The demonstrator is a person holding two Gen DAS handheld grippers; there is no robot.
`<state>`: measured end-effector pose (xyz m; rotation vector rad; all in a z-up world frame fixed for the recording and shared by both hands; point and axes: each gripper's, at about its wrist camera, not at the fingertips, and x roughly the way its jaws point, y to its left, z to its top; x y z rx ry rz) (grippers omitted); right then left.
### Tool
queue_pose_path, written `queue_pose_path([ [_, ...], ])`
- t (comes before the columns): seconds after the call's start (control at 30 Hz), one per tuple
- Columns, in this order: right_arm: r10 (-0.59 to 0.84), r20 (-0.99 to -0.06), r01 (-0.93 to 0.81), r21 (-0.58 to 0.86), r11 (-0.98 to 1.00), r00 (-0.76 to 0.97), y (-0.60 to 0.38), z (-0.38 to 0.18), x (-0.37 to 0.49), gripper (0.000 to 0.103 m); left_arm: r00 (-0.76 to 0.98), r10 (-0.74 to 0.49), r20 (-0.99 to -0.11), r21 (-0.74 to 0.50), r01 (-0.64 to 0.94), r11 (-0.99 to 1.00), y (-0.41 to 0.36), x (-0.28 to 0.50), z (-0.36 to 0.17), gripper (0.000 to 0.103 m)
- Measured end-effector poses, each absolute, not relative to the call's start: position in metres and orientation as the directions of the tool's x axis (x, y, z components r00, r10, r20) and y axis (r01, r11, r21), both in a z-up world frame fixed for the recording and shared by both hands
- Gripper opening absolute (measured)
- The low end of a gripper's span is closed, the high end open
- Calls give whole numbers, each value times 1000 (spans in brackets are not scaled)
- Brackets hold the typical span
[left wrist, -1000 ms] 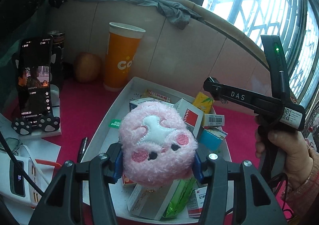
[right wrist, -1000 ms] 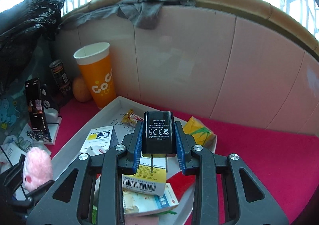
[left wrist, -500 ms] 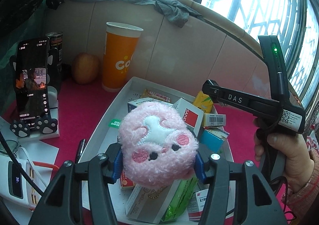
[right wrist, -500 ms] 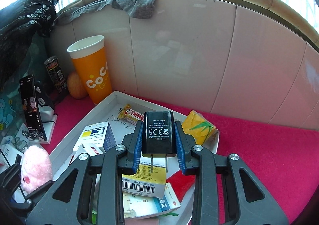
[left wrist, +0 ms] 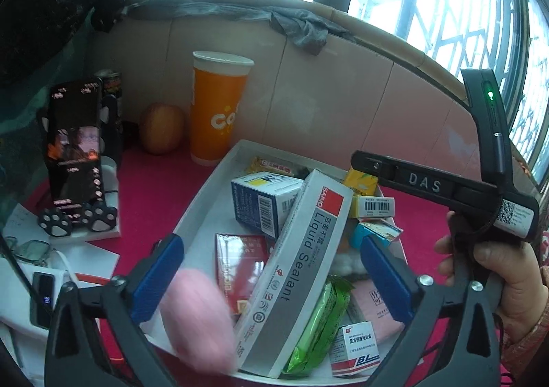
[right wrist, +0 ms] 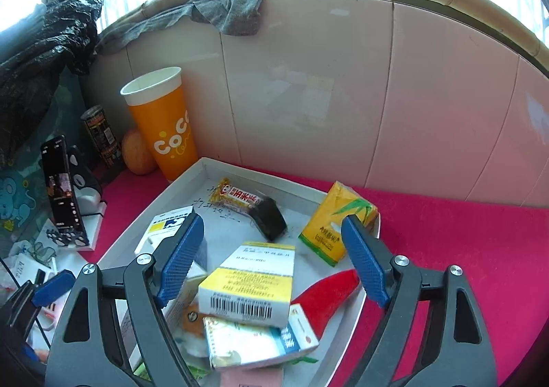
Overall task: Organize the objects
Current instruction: 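Lower the plush and charger into the tray and open both grippers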
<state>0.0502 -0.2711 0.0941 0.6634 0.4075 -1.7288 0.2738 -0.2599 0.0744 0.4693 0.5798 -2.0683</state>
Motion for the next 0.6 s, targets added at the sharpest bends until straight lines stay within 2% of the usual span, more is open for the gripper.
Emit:
queue_pose_path([
  [0.3,-822,-542,968,56,-245,-177,-220,102,63,85,-464,-759,-457,-179,884,-432,-226,281,88,103],
  [0.6,-853,-477,964,41,-264,-213,-149,102,67,86,-418,-775,-474,-131,904,-407,-202,275,80,103],
])
